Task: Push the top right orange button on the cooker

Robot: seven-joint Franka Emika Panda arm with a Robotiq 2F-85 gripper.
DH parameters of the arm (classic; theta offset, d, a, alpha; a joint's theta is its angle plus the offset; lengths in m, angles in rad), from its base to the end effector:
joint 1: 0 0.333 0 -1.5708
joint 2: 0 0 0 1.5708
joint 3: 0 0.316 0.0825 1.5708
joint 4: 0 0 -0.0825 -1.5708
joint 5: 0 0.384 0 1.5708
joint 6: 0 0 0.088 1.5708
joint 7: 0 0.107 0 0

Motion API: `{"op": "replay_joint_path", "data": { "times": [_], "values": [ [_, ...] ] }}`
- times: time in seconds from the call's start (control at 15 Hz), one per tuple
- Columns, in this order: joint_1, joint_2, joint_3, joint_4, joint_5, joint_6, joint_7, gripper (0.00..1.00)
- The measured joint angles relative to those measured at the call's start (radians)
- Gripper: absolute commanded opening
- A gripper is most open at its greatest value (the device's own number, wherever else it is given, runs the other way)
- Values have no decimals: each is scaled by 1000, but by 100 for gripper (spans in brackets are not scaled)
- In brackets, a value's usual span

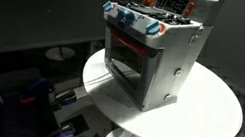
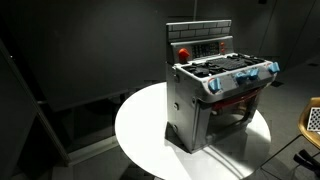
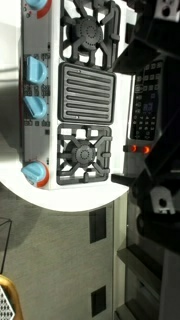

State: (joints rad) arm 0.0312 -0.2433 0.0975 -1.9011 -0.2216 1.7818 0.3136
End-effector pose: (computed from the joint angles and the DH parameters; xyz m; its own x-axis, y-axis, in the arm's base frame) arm 0.4924 0.0499 0.6150 0.9738 -0.1317 0.1853 -0.1676 -0.9666 0.1941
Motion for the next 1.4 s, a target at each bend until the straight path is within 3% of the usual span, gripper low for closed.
{"op": "replay_joint_path", "data": {
  "times": [0.27, 0.87, 1.4],
  "values": [
    [-6, 3, 1, -2, -8, 18, 4, 100],
    [-66, 31, -29, -61, -55, 284, 33, 100],
    [-113, 116, -79, -74, -55, 341, 85, 100]
  ]
}}
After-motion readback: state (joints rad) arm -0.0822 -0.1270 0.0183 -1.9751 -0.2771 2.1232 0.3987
